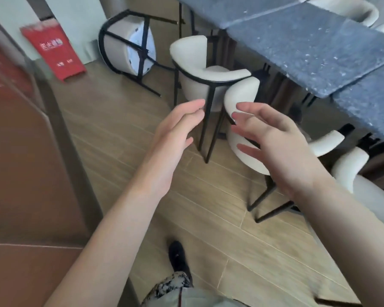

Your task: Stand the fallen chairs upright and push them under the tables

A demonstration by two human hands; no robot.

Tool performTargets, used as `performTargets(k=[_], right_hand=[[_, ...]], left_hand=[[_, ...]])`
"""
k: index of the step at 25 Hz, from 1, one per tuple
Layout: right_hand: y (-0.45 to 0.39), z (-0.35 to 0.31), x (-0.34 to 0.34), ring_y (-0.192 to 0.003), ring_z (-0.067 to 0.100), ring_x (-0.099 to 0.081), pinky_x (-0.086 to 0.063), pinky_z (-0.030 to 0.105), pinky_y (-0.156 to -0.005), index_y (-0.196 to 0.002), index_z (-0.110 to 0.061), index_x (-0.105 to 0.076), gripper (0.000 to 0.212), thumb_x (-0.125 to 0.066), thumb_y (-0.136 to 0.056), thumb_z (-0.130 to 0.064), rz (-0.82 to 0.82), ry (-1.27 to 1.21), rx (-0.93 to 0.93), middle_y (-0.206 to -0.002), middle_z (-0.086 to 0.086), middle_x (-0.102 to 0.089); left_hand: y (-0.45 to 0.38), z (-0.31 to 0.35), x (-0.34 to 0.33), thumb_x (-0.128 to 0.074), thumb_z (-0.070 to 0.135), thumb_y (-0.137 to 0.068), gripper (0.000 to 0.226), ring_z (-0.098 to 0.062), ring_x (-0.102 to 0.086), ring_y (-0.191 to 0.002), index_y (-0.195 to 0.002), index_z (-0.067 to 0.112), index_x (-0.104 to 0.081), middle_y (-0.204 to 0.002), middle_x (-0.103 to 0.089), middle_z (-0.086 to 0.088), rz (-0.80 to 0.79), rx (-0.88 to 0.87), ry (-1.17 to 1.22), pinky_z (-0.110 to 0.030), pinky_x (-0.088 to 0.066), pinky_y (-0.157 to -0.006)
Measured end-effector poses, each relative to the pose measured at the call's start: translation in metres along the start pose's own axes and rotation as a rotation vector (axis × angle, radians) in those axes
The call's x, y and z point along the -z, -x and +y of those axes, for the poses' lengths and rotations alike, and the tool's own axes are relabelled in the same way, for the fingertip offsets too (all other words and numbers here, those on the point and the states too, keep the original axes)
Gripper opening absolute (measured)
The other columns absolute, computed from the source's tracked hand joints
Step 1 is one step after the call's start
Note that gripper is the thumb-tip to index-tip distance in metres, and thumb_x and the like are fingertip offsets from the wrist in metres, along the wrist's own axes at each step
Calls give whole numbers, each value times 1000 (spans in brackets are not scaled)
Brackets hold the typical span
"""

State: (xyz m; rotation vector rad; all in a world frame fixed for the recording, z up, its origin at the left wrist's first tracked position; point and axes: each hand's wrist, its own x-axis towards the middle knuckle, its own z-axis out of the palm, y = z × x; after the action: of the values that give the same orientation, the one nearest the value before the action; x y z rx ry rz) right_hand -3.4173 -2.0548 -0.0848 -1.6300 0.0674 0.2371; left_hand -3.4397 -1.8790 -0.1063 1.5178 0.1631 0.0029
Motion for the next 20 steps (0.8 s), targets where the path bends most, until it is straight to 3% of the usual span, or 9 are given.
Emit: performTargets(k=[8,14,20], right_hand=[[-111,-18,-172,-109,2,-66,-53,39,-100,-115,-30,-69,23,-62,-95,-23,-182,-21,-33,-113,-15,-72],[-195,-20,-246,-109,4,-67,-53,41,-100,-107,-30,-74,20,-61,-95,-21,-289,16,-58,-113,-12,-72],[-327,-29,-312,-110,6,-68,-53,42,-100,-104,-29,-76,19,-62,-94,-23,-380,6,-65,-117,-8,-72]], left_hand=[[-78,8,174,-54,45,-90,39,6,-55,-128,-127,47,-66,-131,-62,31,210,40,41,-35,-41,-113],[-136,-11,249,-54,49,-84,38,4,-56,-127,-119,52,-69,-128,-64,32,304,108,93,-36,-42,-113],[-247,-6,312,-58,59,-71,46,4,-57,-127,-115,55,-70,-128,-64,33,376,101,109,-35,-43,-111]])
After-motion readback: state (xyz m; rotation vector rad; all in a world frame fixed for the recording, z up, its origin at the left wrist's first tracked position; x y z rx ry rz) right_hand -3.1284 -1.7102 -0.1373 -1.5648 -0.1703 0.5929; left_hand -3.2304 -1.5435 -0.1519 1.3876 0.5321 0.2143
